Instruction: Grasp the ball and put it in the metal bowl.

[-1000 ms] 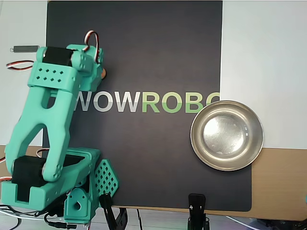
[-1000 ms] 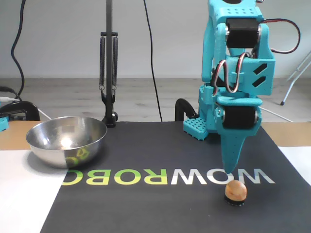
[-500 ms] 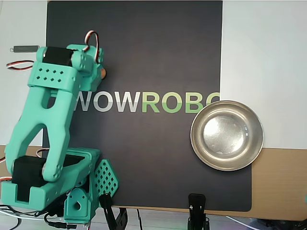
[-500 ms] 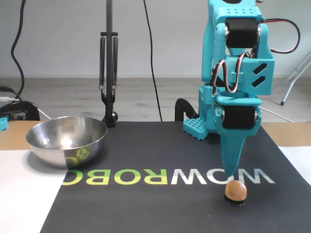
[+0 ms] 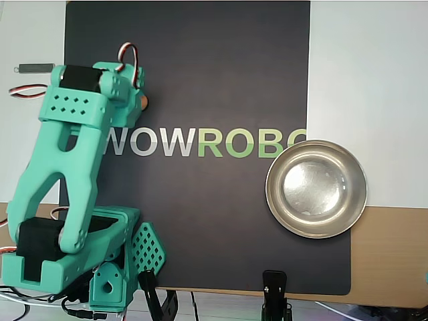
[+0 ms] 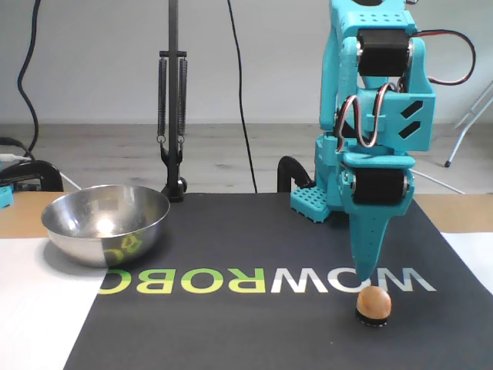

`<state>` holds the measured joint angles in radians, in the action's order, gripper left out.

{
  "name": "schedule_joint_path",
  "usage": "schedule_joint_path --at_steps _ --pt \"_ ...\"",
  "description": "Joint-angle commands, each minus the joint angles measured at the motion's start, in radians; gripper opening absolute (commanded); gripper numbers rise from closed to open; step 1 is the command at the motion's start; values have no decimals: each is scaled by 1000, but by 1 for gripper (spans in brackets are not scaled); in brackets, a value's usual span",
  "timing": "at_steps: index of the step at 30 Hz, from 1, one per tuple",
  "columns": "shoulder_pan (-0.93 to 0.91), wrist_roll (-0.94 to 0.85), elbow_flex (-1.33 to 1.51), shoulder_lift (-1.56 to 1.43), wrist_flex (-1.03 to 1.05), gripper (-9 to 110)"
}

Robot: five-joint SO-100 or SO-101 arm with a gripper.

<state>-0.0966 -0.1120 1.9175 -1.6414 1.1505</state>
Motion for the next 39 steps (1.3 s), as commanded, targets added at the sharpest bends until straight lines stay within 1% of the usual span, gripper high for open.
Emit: schedule_joint_path --at_steps 1,13,14,17,18,32,39 --pt "2 -5 -3 -46 -3 32" --pt "3 -5 -3 -46 -5 32" --pt "3 -5 -3 -46 -5 33" --pt "2 -3 -3 -46 -5 41" --pt "2 -3 -3 -46 -5 42" --pt "6 -3 29 -46 -8 42" --pt "6 0 29 -34 -46 43"
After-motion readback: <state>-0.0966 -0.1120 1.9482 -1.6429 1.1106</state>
